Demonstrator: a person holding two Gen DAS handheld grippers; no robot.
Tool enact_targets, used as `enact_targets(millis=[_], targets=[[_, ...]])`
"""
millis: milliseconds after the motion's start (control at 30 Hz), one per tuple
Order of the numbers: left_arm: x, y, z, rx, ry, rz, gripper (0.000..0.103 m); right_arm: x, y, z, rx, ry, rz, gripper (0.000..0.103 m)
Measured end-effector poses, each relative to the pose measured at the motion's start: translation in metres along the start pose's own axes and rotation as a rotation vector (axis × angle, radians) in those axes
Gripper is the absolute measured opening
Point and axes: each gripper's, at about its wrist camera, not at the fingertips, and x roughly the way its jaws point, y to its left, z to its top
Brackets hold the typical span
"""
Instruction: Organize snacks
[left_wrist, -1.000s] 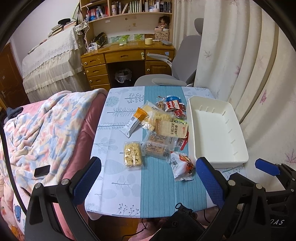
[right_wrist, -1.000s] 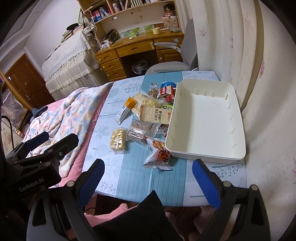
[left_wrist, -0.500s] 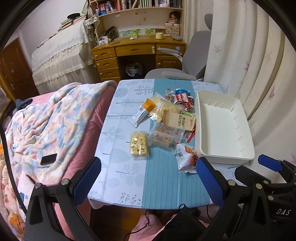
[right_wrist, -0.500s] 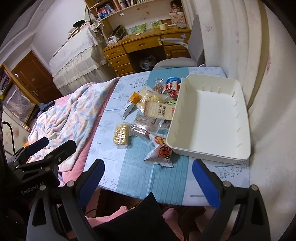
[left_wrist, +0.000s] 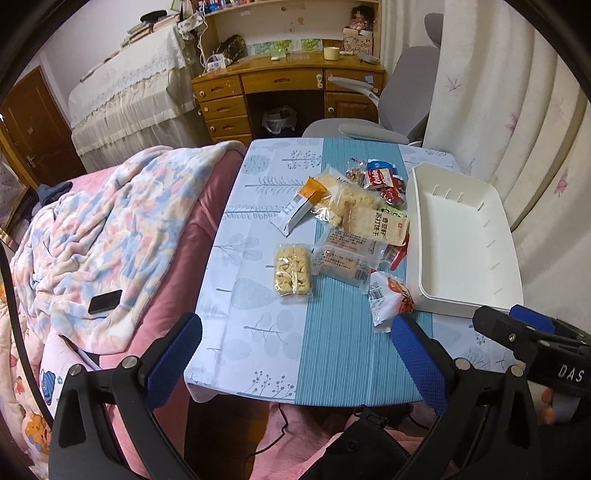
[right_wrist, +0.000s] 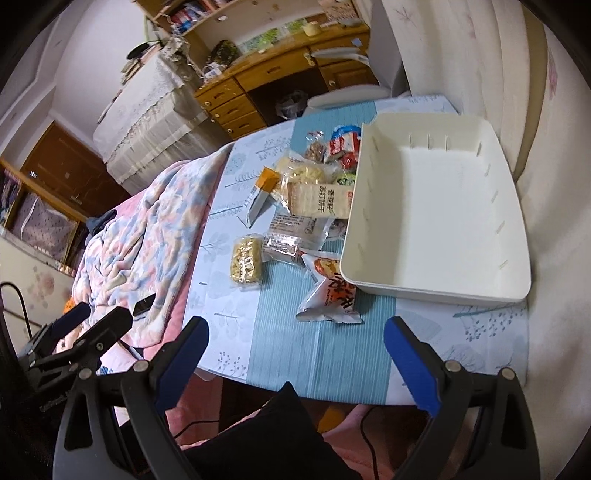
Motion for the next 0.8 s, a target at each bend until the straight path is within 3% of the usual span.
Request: enact_targets(millis=[333, 600, 800], targets=[[0.056, 0.031, 0.030, 0.031, 0.131, -0.100, 0.102, 0.038, -0.006, 0.014, 0.211, 0.059, -0.043, 0.096], [0.123, 0.049, 0.060, 0.098, 0.295, -0.165, 0.099, 0.081, -0.005, 0.015, 0.396, 0.114, -0.116, 0.096], [0.184, 0.042, 0.078, 0.172, 0.433, -0.197, 0.095, 0.117, -0.011, 0.010, 0.463, 0.109, -0.211, 0.096]])
